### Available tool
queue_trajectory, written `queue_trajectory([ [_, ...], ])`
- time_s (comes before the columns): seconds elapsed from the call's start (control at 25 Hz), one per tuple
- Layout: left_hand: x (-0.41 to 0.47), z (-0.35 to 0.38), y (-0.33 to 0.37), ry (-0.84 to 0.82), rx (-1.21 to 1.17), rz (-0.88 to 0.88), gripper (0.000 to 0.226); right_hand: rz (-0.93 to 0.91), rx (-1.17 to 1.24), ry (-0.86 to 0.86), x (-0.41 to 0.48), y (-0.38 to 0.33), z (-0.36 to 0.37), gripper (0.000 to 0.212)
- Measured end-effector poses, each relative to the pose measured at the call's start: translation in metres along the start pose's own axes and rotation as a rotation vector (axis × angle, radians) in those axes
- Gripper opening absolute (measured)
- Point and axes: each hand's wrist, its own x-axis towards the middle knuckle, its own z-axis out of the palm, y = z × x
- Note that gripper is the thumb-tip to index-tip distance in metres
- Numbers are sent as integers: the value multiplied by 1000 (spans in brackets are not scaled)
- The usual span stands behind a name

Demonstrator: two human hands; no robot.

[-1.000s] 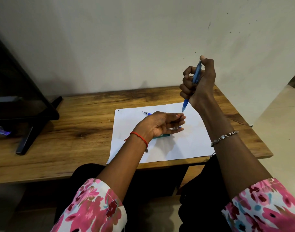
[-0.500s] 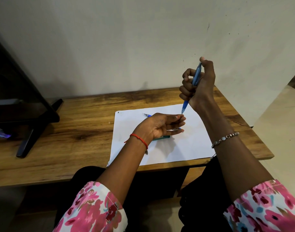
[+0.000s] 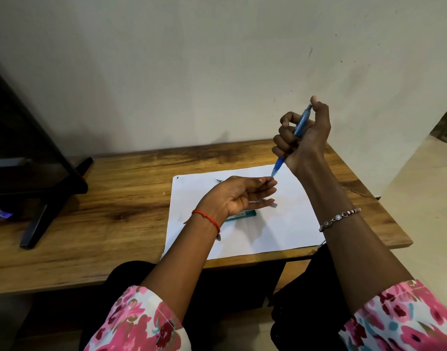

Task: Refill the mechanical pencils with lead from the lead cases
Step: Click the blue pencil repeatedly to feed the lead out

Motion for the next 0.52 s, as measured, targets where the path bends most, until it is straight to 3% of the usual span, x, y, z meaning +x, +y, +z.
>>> queue_trajectory([
  [0.52,-3,2,0,1,49,-10,16,-21,-3,-4,-2,-2,2,56],
])
